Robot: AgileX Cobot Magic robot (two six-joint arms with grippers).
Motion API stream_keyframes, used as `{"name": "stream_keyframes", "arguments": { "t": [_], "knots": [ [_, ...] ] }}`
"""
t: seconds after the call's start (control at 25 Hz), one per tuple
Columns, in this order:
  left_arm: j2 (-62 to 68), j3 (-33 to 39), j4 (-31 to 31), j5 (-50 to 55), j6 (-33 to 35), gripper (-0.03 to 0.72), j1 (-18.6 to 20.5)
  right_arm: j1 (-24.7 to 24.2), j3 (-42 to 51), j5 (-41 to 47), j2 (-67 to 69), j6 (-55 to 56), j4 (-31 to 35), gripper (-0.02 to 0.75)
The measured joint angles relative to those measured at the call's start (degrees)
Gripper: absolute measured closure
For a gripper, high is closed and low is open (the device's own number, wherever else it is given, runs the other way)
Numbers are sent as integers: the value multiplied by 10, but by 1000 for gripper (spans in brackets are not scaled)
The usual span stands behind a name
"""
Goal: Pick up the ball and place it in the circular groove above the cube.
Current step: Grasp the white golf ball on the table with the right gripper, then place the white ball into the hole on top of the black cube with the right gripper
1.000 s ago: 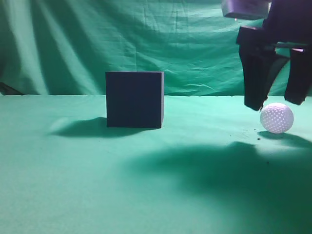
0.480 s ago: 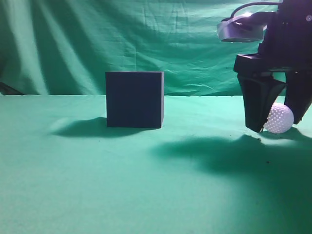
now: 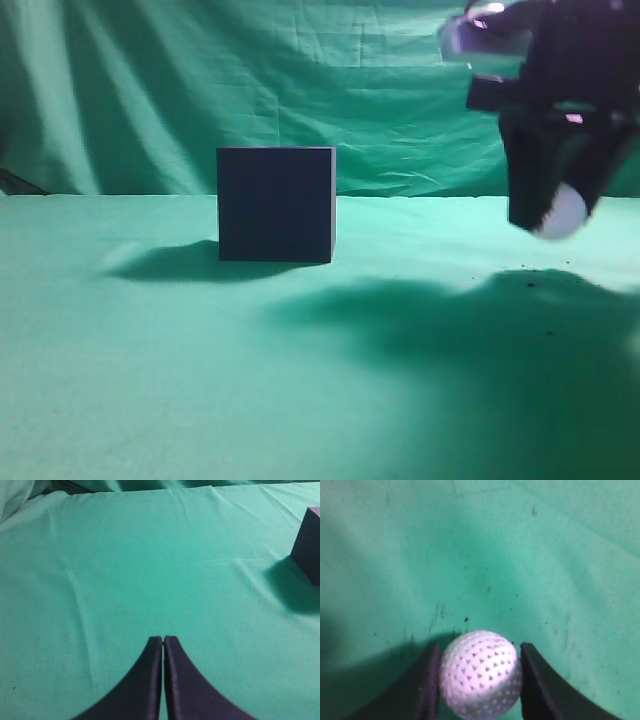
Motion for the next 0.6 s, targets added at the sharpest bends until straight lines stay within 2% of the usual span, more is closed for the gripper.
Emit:
{"name": "stream_keyframes", "arguments": {
  "t": [0.24,0.6],
  "knots": [
    [0,0,0,0,0,688,0,16,-137,69,-17,-21,56,444],
    [0,0,0,0,0,688,0,140,-266,46,-2,-39,82,444]
  ]
}}
